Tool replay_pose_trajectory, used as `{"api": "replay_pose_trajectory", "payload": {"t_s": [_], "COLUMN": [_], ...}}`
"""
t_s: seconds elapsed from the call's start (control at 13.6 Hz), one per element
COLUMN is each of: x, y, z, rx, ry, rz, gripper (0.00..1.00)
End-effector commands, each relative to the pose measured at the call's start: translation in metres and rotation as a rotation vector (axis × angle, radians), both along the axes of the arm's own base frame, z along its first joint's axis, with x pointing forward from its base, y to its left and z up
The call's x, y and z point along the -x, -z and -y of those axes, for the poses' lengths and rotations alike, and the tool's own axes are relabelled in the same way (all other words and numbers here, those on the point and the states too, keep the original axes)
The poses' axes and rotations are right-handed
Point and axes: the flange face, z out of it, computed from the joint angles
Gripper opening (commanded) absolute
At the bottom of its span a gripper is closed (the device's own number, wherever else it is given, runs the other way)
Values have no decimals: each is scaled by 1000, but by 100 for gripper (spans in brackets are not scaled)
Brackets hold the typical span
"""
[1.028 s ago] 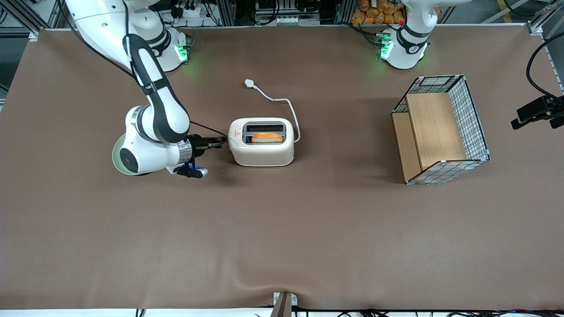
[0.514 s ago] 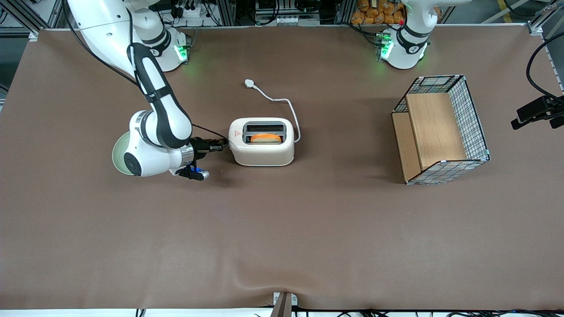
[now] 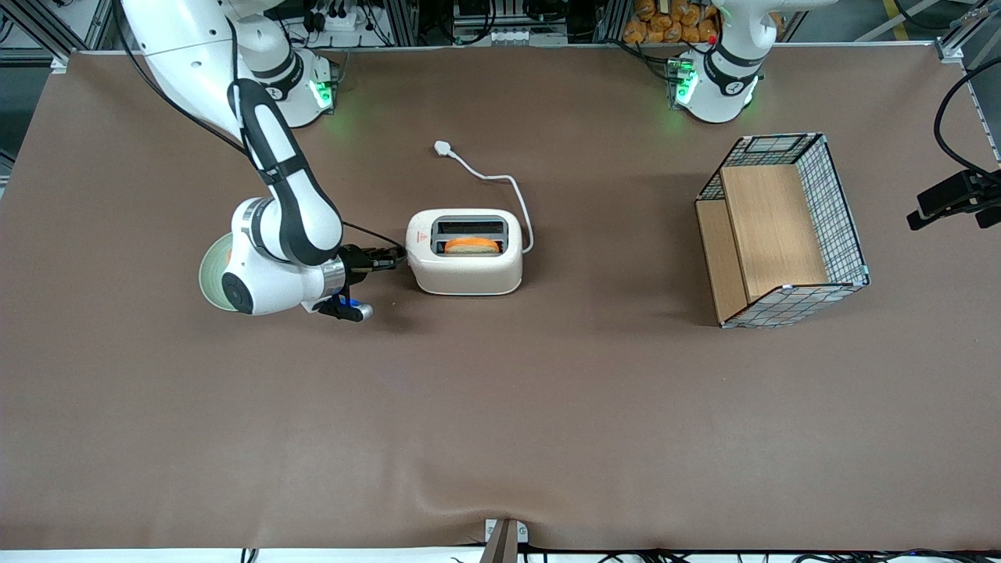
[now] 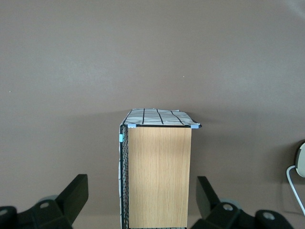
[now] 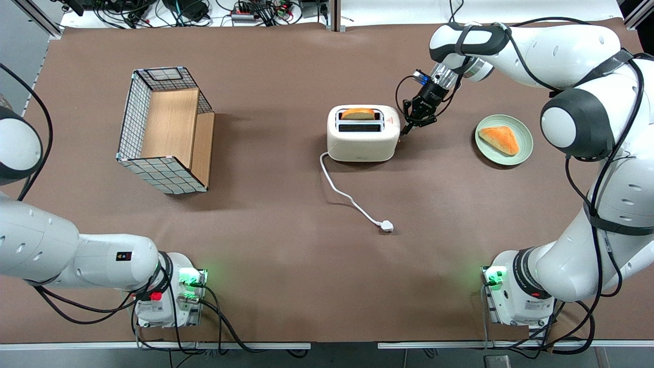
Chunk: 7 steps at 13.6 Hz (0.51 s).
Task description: Press toaster button with right arm
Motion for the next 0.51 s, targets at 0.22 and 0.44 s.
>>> {"api": "replay_pose_trajectory", "payload": {"t_s": [0.22,0.44], "x": [-19,-39], "y": [-12,-37], "z": [7,30], "rx": [-25,36], "ry": [1,-49], "rz": [-4,42], "gripper": [0,66]}}
